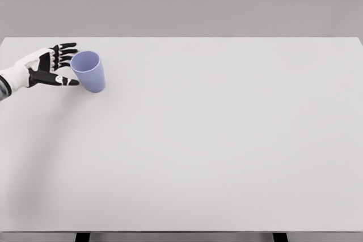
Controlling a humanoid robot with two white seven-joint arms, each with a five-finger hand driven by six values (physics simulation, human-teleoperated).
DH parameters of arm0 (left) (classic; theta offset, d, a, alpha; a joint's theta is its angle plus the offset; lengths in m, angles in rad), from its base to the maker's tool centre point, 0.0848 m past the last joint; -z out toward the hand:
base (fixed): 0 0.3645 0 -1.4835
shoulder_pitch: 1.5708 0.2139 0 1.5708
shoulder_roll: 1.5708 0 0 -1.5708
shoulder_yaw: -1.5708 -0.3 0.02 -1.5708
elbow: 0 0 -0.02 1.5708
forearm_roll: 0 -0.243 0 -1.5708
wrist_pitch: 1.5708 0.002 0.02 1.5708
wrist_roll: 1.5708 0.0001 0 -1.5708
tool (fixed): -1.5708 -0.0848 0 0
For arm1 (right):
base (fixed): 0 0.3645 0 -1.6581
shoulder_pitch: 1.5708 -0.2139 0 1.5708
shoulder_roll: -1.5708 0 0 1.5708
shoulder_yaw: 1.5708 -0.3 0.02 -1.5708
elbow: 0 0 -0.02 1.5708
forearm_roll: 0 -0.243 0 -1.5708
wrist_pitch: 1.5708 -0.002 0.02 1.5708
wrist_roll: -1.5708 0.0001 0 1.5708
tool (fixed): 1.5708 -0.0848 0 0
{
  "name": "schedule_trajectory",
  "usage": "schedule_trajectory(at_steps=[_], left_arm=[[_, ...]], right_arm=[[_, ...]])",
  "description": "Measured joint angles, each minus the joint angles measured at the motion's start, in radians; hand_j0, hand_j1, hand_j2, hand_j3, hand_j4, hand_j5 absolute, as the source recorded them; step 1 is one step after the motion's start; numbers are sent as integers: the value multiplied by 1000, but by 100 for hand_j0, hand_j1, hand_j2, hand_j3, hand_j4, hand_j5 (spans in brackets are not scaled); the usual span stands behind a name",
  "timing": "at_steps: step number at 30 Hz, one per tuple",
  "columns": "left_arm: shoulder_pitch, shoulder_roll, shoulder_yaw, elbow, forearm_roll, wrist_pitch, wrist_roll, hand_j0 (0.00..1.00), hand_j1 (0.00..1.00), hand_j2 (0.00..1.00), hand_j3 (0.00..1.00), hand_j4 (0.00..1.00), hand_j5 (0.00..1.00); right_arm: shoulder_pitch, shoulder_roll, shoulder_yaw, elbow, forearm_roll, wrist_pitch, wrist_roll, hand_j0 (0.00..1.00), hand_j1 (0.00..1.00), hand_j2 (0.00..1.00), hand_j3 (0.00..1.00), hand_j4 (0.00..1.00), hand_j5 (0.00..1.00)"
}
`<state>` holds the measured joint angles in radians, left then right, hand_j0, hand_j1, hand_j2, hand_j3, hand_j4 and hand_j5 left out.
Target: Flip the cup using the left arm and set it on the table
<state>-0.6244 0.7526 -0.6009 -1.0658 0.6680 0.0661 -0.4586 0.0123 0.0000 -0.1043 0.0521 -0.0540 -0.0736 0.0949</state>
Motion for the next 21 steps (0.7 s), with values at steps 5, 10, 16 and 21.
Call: schedule_trajectory(at_steps=[5,10,16,21], left_arm=[[17,49,6,-25,8,-18,0,100,100,100,100,100,100],[92,78,34,-45,5,-127,1,100,100,100,100,100,100],[216,89,137,-112,1,-194,30,100,100,100,100,100,100],[235,91,189,-131,0,-215,36,100,100,100,100,100,100]], right_arm=[[0,0,0,0,0,0,0,100,100,100,100,100,100],[0,0,0,0,-1,0,0,100,100,100,100,100,100],[0,0,0,0,0,0,0,100,100,100,100,100,100],[0,0,0,0,0,0,0,100,100,100,100,100,100]])
